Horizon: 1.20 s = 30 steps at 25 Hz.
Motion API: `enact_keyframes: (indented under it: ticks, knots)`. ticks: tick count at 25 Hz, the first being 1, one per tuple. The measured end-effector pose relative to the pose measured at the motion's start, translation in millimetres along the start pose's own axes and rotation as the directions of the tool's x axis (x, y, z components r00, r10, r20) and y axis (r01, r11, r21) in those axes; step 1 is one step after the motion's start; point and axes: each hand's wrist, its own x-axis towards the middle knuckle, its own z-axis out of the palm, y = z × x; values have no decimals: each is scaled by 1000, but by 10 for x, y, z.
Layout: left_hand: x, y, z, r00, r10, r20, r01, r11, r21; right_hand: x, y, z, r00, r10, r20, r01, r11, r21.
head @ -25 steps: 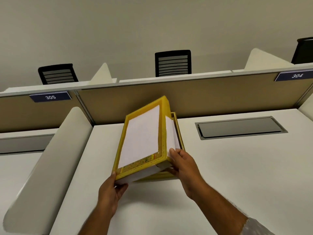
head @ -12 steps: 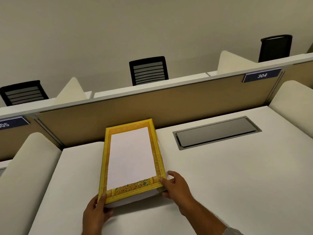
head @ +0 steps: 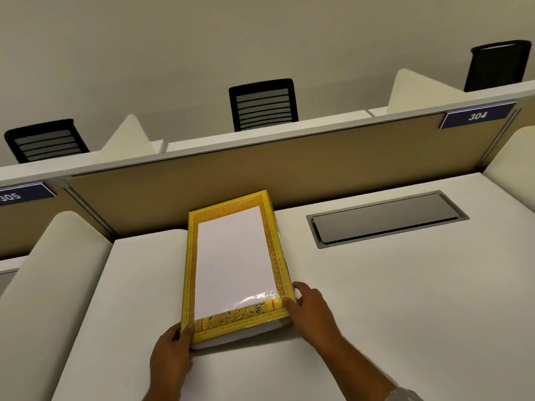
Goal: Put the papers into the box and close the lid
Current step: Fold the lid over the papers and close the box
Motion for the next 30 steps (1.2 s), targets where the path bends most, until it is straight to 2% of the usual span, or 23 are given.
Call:
enact_keyframes:
  ticks: [6, 10, 12, 15, 20, 23, 25, 27, 30]
  knots:
    - [-57, -40, 30, 995, 95, -18, -93, 992, 88, 17, 80, 46, 1000, 5, -27, -6, 998, -63]
    - [-191, 15, 84, 998, 57, -37, -57, 998, 9, 46, 88, 52, 999, -11, -40, 8, 998, -58]
    - [-264, 69, 119, 995, 82, -53, -83, 997, -8, 60, 129, 28, 1000, -8, -27, 6, 997, -75]
    - [-256, 87, 140, 989, 137, -54, -134, 989, 60, 78, 190, 49, 1000, 13, -11, -15, 994, -111]
    - [-181, 38, 120, 990, 138, -30, -131, 978, 163, 65, 247, 109, 998, -30, -55, 19, 981, -191]
    - [-183, 29, 124, 990, 142, -24, -137, 978, 159, 83, 241, 72, 999, -32, -32, 25, 983, -182]
    - [-128, 23, 121, 990, 142, -15, -137, 975, 176, 162, 161, 28, 998, -66, 2, 65, 981, -181]
    - [-30, 59, 105, 986, 169, 12, -167, 957, 237, 318, 39, -2, 989, -143, 19, 143, 956, -257]
    - [189, 235, 124, 954, 280, 106, -299, 894, 334, 625, -200, -5, 967, -253, 33, 247, 900, -360]
